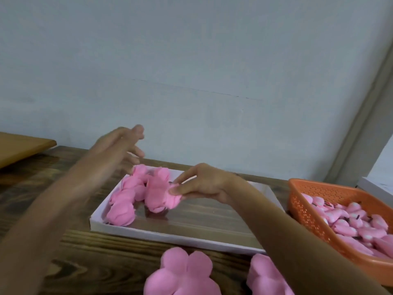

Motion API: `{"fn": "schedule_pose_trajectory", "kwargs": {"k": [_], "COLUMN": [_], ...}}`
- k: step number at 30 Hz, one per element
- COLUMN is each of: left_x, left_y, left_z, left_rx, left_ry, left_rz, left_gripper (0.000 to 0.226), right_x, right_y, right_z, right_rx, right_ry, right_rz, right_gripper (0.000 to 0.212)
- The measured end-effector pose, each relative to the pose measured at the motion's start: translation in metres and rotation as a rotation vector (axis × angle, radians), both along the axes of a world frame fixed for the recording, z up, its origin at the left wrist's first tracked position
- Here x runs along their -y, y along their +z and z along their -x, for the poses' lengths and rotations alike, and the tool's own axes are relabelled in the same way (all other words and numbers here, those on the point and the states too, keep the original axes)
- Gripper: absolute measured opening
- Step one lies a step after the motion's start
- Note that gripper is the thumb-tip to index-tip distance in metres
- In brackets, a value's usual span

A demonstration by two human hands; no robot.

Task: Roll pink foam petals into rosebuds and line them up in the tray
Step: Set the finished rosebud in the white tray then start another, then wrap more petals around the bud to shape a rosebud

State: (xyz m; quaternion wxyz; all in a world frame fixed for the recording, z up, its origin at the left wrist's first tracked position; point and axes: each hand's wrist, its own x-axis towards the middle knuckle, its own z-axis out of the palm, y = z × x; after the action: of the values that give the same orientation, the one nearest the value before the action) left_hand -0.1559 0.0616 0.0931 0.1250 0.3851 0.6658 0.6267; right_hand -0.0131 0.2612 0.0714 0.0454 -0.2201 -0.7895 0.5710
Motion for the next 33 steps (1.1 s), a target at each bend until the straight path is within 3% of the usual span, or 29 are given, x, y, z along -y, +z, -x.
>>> {"fn": "schedule_pose_trajectory", "kwargs": {"k": [3, 5, 9, 12, 16, 22, 26, 29, 31, 33], "left_x": [0.001, 0.002, -0.004, -0.010, -0.013, -0.018, -0.017, -0.015, -0.014, -0.012], "left_y": [-0.006, -0.019, -0.037, -0.048, -0.056, -0.064, -0.064, -0.054, -0.043, -0.036], "left_z": [0.011, 0.016, 0.016, 0.013, 0.014, 0.012, 0.012, 0.003, -0.010, -0.030], "left_rx": [-0.056, -0.189, -0.465, -0.602, -0.628, -0.721, -0.726, -0.721, -0.593, -0.518], "left_ry": [0.172, 0.200, 0.005, -0.149, -0.174, -0.140, -0.117, -0.129, -0.300, -0.551], "left_rz": [-0.031, 0.061, 0.440, 0.660, 0.764, 0.791, 0.770, 0.661, 0.588, 0.642], "left_gripper": [0.036, 0.026, 0.008, 0.019, 0.035, 0.036, 0.029, 0.020, 0.022, 0.031], "right_x": [0.013, 0.023, 0.031, 0.036, 0.042, 0.052, 0.056, 0.058, 0.060, 0.054], "right_y": [-0.023, -0.030, -0.032, -0.032, -0.032, -0.024, 0.001, 0.010, 0.012, 0.010], "right_z": [0.039, 0.056, 0.066, 0.064, 0.060, 0.038, -0.013, -0.079, -0.122, -0.162], "right_rx": [0.217, 0.330, 0.322, 0.307, 0.285, 0.170, 0.004, 0.046, 0.097, 0.092], "right_ry": [0.054, 0.100, 0.081, 0.068, 0.055, -0.029, -0.089, -0.098, -0.111, -0.222], "right_rz": [-0.241, -0.380, -0.275, -0.253, -0.351, -0.237, -0.561, -0.853, -0.929, -0.961], "right_gripper": [0.040, 0.050, 0.041, 0.035, 0.035, 0.038, 0.026, 0.018, 0.023, 0.021]}}
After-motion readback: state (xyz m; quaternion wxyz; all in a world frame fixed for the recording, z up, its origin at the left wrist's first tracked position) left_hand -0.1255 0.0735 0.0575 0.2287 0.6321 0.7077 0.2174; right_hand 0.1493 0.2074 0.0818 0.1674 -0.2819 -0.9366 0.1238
